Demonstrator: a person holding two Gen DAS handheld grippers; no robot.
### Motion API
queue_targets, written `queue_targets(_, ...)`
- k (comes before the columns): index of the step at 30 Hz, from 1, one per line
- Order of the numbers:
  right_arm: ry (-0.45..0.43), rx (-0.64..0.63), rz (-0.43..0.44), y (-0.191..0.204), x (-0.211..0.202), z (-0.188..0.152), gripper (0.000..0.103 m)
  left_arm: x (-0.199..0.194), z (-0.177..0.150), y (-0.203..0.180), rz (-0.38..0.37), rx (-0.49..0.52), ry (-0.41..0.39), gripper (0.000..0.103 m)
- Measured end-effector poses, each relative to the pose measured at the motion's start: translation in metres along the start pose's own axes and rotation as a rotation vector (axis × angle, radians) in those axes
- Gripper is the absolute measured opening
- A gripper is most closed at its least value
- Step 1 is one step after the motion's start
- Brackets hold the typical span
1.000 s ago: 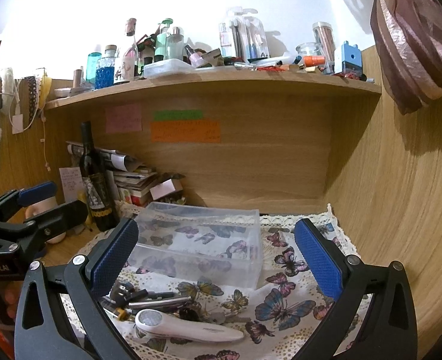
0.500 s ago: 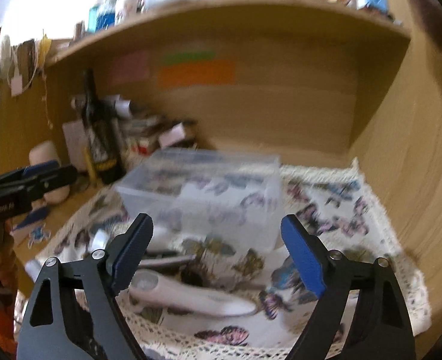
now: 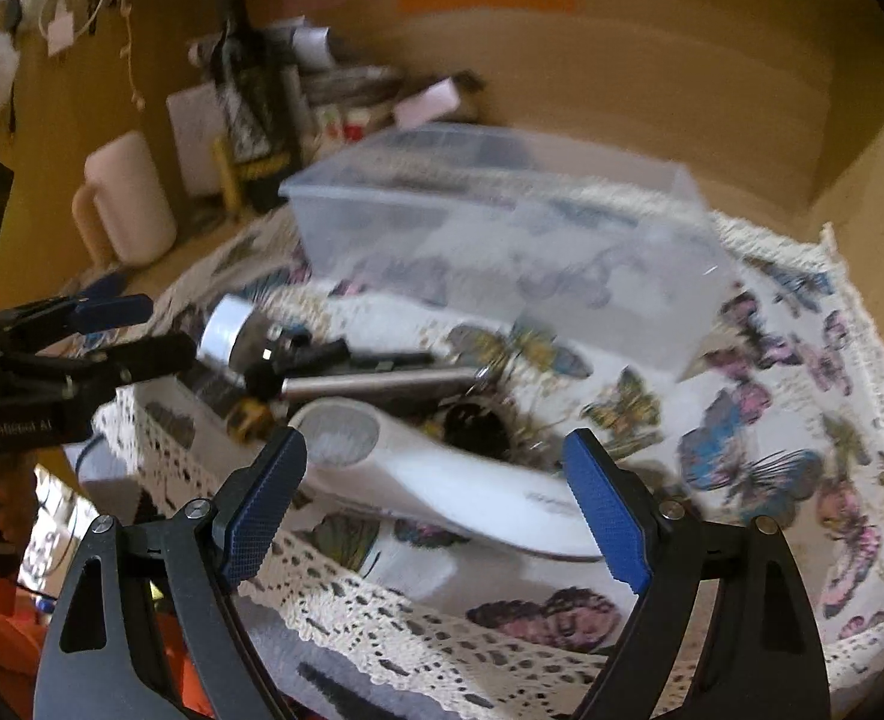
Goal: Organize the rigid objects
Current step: 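Grasp the white handheld device with the right tool while the left grasps the black-gold tube, then drop the black-gold tube into the clear box with the left tool while the right carries the device over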
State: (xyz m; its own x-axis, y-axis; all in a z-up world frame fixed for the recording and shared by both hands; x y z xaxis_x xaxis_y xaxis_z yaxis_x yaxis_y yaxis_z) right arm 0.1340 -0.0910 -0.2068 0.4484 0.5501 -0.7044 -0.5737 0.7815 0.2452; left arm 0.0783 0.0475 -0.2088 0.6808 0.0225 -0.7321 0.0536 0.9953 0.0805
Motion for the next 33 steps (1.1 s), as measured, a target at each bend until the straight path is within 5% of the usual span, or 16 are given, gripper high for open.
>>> queue_targets(12, 0.09, -0.094, -0.012, 0.009, 0.026, -0.007, 0.086, 0.028, -0.013, -0.022, -0.033, 0.037, 0.058, 0.089)
queue_targets(19, 0.108, -0.052, 0.003, 0.007, 0.031, -0.003, 0.04, 0.03, -0.012, -0.023, 0.006, 0.058, 0.026, 0.081)
queue_targets(33, -0.058, 0.026, -0.039, -0.013, -0.009, 0.026, 0.039, 0.0, 0.009, -0.011, 0.031, 0.025, -0.073, 0.081)
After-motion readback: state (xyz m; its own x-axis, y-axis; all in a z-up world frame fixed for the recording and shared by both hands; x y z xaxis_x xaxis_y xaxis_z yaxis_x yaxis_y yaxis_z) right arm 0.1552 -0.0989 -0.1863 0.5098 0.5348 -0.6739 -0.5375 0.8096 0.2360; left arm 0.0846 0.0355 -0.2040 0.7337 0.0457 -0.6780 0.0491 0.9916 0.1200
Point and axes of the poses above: each gripper's, at about its wrist camera, not at the fingertips, and x roughly the way its jaws point, y to its left, z to its top, the point moved 10 cm from there along x, roughly the way its jaws point, and after that the axes turned 15 degrees about x, right-handed, at the moved point
